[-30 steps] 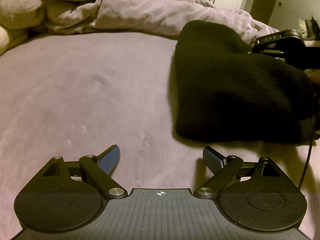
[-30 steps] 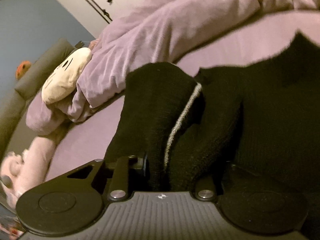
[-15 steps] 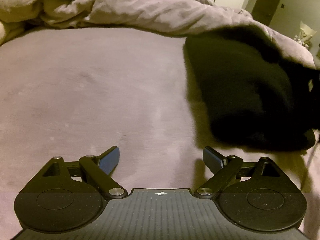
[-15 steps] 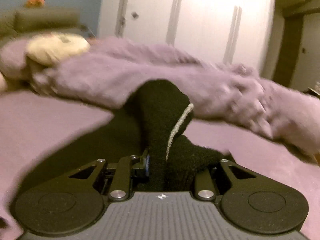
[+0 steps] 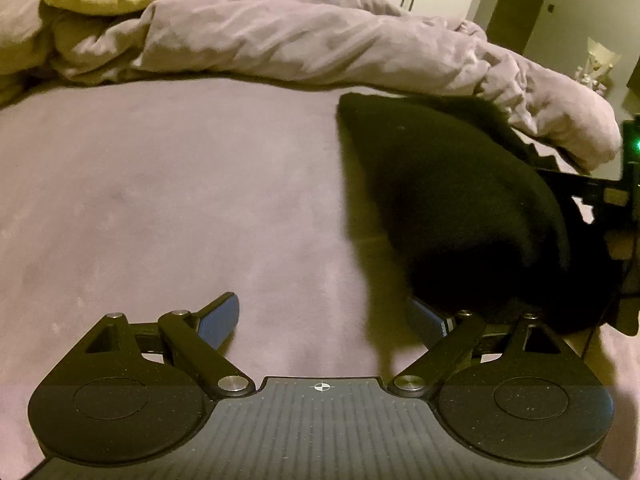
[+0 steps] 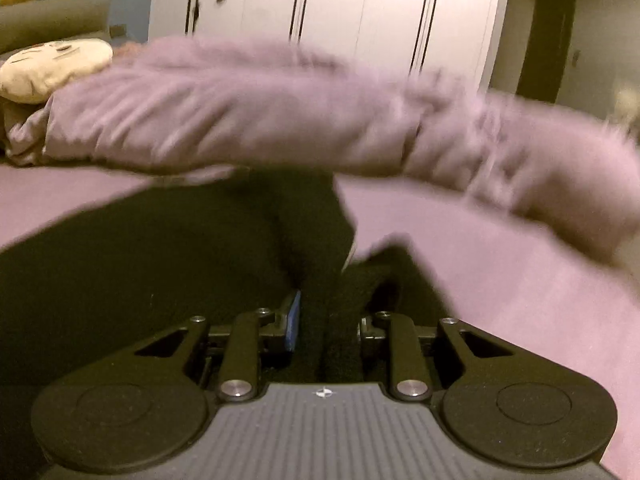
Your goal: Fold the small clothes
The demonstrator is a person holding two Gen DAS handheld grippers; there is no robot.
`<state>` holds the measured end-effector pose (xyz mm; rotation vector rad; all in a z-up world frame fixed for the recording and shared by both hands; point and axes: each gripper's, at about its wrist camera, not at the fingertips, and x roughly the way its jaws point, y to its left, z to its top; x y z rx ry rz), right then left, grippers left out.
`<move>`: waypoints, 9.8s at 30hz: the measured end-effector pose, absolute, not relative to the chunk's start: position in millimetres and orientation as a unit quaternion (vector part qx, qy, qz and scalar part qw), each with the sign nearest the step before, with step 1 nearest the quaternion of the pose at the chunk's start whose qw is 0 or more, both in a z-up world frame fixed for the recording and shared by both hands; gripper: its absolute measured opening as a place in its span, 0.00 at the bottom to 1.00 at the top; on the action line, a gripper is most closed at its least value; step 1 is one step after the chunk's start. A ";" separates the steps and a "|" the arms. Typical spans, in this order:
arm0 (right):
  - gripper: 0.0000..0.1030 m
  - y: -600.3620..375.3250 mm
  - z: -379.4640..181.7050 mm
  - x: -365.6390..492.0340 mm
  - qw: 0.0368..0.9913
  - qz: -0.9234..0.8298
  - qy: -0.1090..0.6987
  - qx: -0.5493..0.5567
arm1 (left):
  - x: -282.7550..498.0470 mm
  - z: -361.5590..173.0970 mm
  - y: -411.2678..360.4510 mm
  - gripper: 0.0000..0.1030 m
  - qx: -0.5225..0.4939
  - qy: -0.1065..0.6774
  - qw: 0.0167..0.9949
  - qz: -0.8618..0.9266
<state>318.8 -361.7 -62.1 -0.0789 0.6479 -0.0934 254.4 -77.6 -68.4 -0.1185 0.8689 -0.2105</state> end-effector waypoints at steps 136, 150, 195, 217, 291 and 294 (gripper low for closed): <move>0.65 -376.7 -49.8 316.8 0.853 0.172 0.319 0.375 | 404.5 -36.6 -42.7 0.94 -0.224 0.443 0.835 -0.239; 0.67 -357.5 -33.3 264.6 0.900 0.095 0.317 0.284 | 334.5 -41.2 -26.2 0.94 -0.112 0.412 0.889 -0.168; 0.20 -254.3 -79.1 325.5 0.957 -0.020 0.279 -0.080 | 327.6 -68.9 -90.8 1.00 -0.001 0.412 0.902 -0.129; 0.34 -274.1 -58.9 358.0 0.958 -0.053 0.281 0.018 | 387.0 -48.1 -115.1 1.00 -0.054 0.368 0.923 -0.101; 0.96 -198.0 54.1 59.5 0.883 -0.070 0.463 0.014 | 109.2 53.1 -72.2 1.00 0.037 0.425 0.904 -0.004; 0.96 -199.8 55.5 59.6 0.885 -0.071 0.460 0.019 | 109.7 52.4 -73.0 1.00 0.045 0.427 0.903 -0.003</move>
